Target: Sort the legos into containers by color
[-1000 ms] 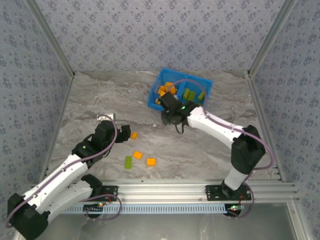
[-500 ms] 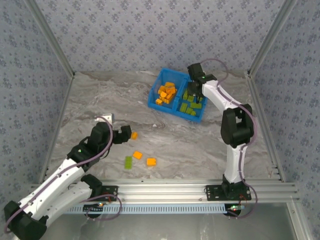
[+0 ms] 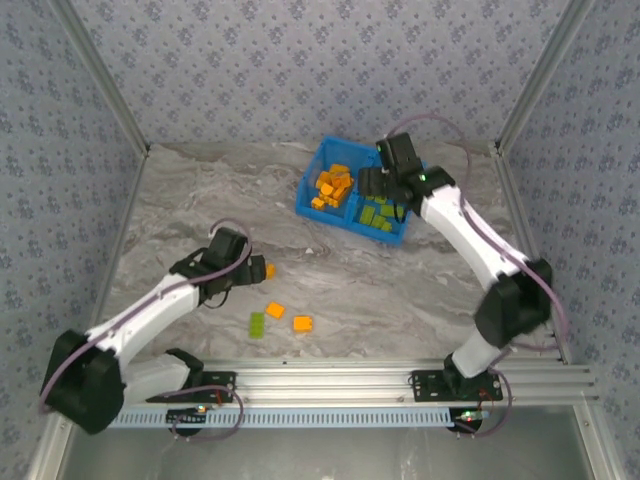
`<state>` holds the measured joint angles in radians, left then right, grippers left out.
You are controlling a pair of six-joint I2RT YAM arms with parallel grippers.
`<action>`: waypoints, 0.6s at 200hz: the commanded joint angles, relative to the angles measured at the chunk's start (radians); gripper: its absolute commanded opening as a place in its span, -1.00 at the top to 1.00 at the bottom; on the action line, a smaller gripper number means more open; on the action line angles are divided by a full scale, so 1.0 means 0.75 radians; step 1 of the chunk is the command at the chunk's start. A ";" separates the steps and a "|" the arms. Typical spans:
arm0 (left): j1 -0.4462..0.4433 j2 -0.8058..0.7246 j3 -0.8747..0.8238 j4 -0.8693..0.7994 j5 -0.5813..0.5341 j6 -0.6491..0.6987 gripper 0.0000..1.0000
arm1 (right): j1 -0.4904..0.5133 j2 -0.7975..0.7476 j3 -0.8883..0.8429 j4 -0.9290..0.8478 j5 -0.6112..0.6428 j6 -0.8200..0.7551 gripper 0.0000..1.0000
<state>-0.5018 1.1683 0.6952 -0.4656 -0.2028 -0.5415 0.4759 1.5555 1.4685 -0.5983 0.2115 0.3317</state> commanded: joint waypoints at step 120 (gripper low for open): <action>0.021 0.626 0.220 0.158 0.272 0.235 -0.05 | 0.176 -0.525 -0.582 0.146 -0.056 -0.065 -1.00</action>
<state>-0.4698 1.6264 0.8715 -0.3614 -0.0116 -0.3740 0.6029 1.1740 1.0382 -0.4984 0.1860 0.2905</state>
